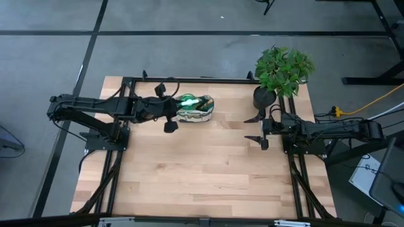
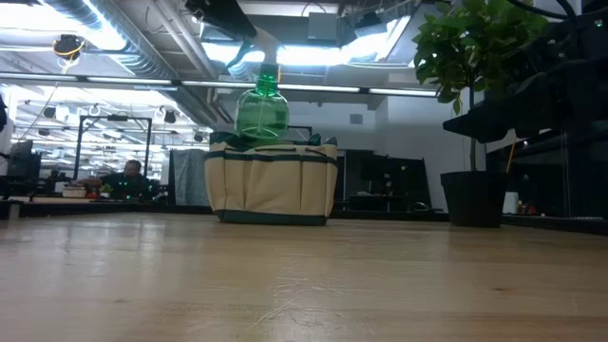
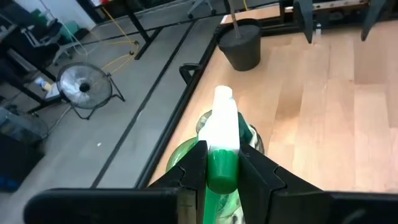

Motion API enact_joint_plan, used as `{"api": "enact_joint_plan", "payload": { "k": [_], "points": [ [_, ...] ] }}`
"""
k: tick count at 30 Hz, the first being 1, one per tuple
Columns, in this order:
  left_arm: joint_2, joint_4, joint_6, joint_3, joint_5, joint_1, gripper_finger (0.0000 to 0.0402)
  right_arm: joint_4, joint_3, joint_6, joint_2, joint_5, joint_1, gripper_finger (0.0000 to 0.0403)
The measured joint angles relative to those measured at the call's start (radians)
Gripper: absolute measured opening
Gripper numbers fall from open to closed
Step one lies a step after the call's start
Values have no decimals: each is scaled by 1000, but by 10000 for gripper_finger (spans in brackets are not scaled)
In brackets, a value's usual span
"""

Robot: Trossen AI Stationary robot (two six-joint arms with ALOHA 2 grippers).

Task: Pick & Place Garden tools in Gardening bag
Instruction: Put the green spray bottle into the light brown gardening bag

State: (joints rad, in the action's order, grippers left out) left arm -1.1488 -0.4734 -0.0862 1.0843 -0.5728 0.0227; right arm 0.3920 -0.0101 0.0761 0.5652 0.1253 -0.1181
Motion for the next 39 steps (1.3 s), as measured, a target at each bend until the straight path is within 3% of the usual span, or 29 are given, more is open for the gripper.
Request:
{"api": "enact_joint_plan", "payload": {
  "k": [11, 15, 19, 26, 35, 39],
  "points": [
    [0, -15, -33, 0, 8, -1, 59, 0, 0, 0, 0, 0, 0, 340],
    [0, -31, -53, 0, -54, -1, 59, 0, 0, 0, 0, 0, 0, 340],
    [0, -8, -134, 0, -52, -1, 59, 0, 0, 0, 0, 0, 0, 340],
    [-23, -7, -223, 1, 45, -1, 59, 0, 0, 0, 0, 0, 0, 341],
    [-116, 66, -450, -31, -35, -5, 59, 0, 0, 0, 0, 0, 0, 341],
    [-118, 143, -503, -31, -6, -6, 59, 0, 0, 0, 0, 0, 0, 341]
  ]
}}
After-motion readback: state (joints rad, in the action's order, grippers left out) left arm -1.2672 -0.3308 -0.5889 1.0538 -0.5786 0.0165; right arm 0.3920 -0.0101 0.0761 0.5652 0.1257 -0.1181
